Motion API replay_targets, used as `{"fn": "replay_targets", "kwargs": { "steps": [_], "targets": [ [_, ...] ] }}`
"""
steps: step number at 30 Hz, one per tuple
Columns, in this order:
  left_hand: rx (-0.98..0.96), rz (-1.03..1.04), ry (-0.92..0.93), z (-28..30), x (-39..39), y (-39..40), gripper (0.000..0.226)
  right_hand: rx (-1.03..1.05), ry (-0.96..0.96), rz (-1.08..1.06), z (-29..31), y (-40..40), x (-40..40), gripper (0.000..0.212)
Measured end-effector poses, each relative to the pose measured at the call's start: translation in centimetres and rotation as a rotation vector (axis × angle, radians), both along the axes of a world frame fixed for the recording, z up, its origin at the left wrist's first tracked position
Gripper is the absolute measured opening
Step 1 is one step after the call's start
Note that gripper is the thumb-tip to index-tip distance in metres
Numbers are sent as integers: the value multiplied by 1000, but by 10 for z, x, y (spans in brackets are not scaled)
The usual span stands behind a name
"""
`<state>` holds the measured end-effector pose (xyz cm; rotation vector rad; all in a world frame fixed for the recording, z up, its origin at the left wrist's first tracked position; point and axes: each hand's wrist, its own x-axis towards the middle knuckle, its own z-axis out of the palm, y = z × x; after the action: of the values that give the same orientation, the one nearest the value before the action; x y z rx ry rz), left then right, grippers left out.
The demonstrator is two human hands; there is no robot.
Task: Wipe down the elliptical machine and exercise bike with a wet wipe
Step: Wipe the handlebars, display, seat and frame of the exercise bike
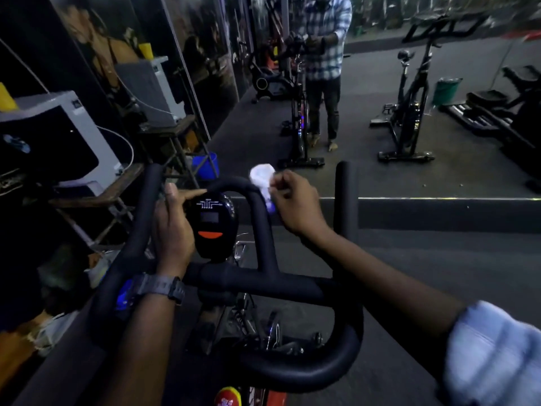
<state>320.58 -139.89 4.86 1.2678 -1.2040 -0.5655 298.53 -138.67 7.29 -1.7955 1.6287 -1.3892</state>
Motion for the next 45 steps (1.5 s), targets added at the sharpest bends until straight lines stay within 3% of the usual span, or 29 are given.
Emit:
{"fn": "replay_targets", "kwargs": {
  "steps": [2, 5, 8, 10, 13, 15, 19, 21, 22, 23, 24, 26, 29, 36, 40, 45],
  "targets": [
    [23, -98, 43, 5, -1, -5, 86, -99, 114, 45, 6, -2, 5, 13],
    [138, -206, 210, 6, 0, -8, 87, -227, 483, 222, -17, 42, -7, 15],
    [187, -244, 246, 8, -1, -8, 78, -303, 700, 395, -38, 82, -16, 29],
    [217, -278, 236, 13, -5, -10, 77, -323, 697, 353, -25, 55, -12, 36],
    [250, -304, 237, 17, -10, -14, 78, -298, 681, 233, 12, -12, -3, 25],
    [237, -323, 235, 17, -11, -11, 79, -289, 656, 249, 14, -29, -1, 30],
    [241, -422, 292, 17, -11, -2, 112, -243, 672, 477, -17, 37, -12, 51],
    [220, -423, 305, 21, -13, 1, 120, -298, 680, 545, -13, 50, -20, 30],
    [211, -412, 305, 22, -14, 2, 122, -390, 791, 487, -4, 39, -20, 16],
    [207, -403, 303, 23, -16, 3, 125, -308, 769, 454, 5, 23, -17, 4],
    [200, -396, 295, 23, -17, 3, 126, -308, 655, 440, 17, 6, -14, 5],
    [176, -377, 261, 25, -20, 5, 122, -321, 616, 396, 37, -40, 5, 9],
    [161, -373, 270, 23, -22, 6, 97, -180, 706, 360, 48, -94, 28, 20],
    [280, -359, 273, 22, -5, -4, 88, -246, 508, 542, 37, -60, -16, 12],
    [375, -404, 137, 37, 10, -16, 78, -218, 594, 488, 58, -75, 28, 18],
    [362, -493, 126, 47, 25, -31, 82, -23, 790, 669, 75, -92, 79, 13]
  ]
}}
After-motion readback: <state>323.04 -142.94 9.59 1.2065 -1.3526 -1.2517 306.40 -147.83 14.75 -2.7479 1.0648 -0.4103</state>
